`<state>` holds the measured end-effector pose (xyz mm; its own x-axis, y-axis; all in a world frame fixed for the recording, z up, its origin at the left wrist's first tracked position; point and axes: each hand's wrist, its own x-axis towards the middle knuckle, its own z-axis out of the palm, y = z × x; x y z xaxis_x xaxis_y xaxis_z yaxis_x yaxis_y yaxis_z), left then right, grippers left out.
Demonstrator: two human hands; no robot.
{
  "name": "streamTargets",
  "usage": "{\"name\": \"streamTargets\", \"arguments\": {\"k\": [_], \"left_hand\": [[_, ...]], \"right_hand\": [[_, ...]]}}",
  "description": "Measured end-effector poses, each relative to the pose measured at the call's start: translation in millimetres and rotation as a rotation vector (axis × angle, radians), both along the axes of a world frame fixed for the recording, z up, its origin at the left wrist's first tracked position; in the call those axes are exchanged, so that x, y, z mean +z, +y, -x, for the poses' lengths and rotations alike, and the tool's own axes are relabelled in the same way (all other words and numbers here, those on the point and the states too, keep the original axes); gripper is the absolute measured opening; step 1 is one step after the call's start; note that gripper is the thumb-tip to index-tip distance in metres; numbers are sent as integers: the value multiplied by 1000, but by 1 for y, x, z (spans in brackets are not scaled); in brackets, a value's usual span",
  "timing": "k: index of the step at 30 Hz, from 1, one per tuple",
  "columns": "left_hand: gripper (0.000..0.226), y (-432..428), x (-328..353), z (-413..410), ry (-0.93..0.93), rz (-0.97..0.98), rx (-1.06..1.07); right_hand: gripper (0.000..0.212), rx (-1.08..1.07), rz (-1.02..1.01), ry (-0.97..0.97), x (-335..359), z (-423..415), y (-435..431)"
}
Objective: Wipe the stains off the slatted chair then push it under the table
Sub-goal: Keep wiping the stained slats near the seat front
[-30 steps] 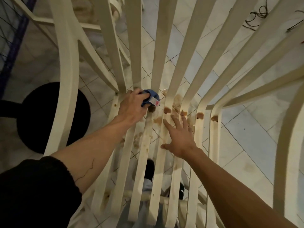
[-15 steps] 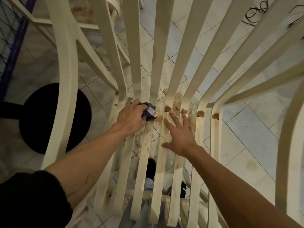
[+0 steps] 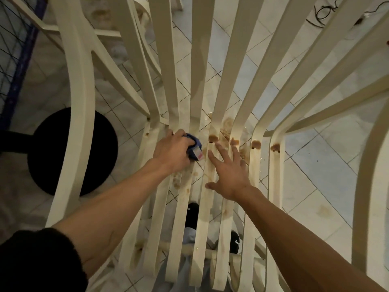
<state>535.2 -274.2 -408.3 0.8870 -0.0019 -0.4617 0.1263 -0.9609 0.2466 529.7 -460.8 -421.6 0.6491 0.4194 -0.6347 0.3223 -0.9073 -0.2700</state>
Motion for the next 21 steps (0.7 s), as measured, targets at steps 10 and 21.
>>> {"name": "streamTargets", "arguments": {"k": [10, 21], "left_hand": [[33, 4, -10, -18, -94, 31, 152], [22, 14, -1, 30, 87, 77, 7]], "right_hand": [[100, 11, -15, -14, -4, 1, -2], [99, -3, -38, -3, -3, 1, -5]]}}
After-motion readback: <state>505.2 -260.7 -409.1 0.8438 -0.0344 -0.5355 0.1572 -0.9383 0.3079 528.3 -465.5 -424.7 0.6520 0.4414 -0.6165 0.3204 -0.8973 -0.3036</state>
